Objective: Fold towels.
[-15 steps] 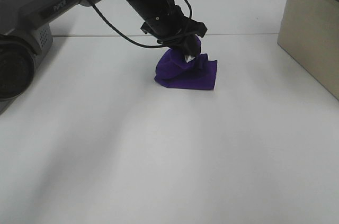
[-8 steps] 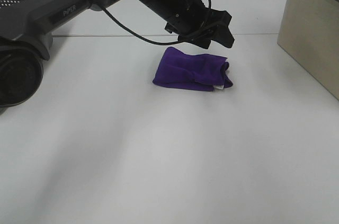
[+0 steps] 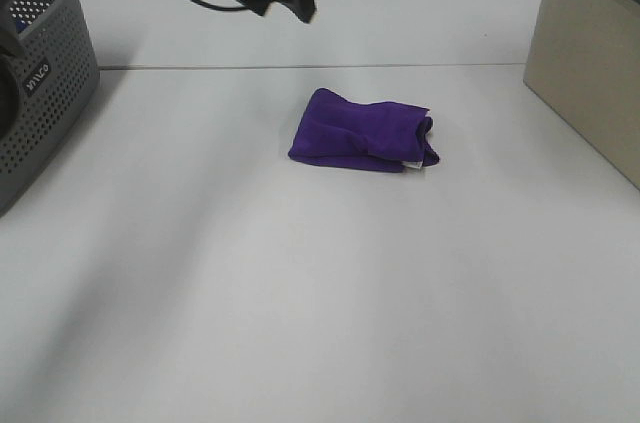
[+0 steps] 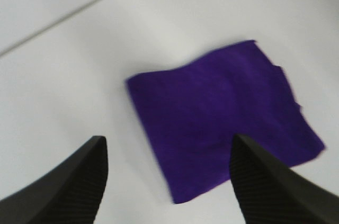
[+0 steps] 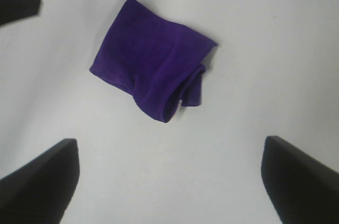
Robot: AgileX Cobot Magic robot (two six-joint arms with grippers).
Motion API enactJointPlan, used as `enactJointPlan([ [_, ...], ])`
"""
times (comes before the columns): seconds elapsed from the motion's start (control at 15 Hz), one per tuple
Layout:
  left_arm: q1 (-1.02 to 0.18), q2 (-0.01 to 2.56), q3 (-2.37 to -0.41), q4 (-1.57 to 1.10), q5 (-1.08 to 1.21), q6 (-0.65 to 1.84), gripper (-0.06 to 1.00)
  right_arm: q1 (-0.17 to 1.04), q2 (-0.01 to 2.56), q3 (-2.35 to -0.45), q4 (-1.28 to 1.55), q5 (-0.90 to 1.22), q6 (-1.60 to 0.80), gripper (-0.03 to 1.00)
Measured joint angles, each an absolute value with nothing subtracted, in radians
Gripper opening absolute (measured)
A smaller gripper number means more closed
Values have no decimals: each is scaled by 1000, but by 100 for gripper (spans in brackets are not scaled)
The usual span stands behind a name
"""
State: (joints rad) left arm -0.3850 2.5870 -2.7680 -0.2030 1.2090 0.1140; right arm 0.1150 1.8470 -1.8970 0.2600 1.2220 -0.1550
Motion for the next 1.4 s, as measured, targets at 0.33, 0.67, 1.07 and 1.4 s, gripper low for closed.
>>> enactJointPlan([
  [0.33, -291, 2358, -2657, 175, 1212, 20, 61, 115, 1677, -1781, 54, 1220, -38, 89],
  [0.67, -67, 1778, -1959, 115, 1211, 23, 61, 115, 1235, -1449, 45, 1221, -9, 89],
  [1.07, 17, 1020, -1260, 153, 1179, 25, 61, 115, 641, -1107, 45, 1222, -9, 89],
  [1.4, 17, 455, -913, 153, 1175, 40, 61, 115, 210, -860, 15, 1222, -8, 89],
])
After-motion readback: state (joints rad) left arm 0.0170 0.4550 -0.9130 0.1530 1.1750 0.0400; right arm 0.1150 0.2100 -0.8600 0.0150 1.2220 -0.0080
